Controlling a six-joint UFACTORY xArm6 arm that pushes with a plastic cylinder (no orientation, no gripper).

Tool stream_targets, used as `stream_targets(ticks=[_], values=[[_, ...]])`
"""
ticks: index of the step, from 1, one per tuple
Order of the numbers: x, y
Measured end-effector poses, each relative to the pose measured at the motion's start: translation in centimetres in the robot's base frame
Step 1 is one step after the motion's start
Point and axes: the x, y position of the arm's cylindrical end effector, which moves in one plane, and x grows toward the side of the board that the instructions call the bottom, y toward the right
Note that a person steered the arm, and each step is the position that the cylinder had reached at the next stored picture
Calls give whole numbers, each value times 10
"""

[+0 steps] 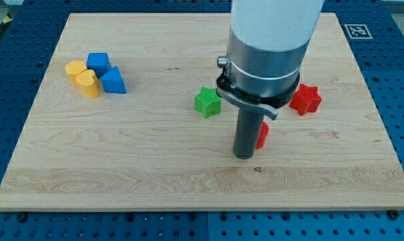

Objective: Move your arm to the center left of the board

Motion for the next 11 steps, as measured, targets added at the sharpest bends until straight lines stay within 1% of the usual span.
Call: stream_targets(ticks=[2,3,4,5,6,7,8,9,11], values=[[-29,33],[-33,37],[-24,-7],[-23,-95],[-24,-198],[-33,-308],[-66,-366],[-69,-367],[-139,-367]])
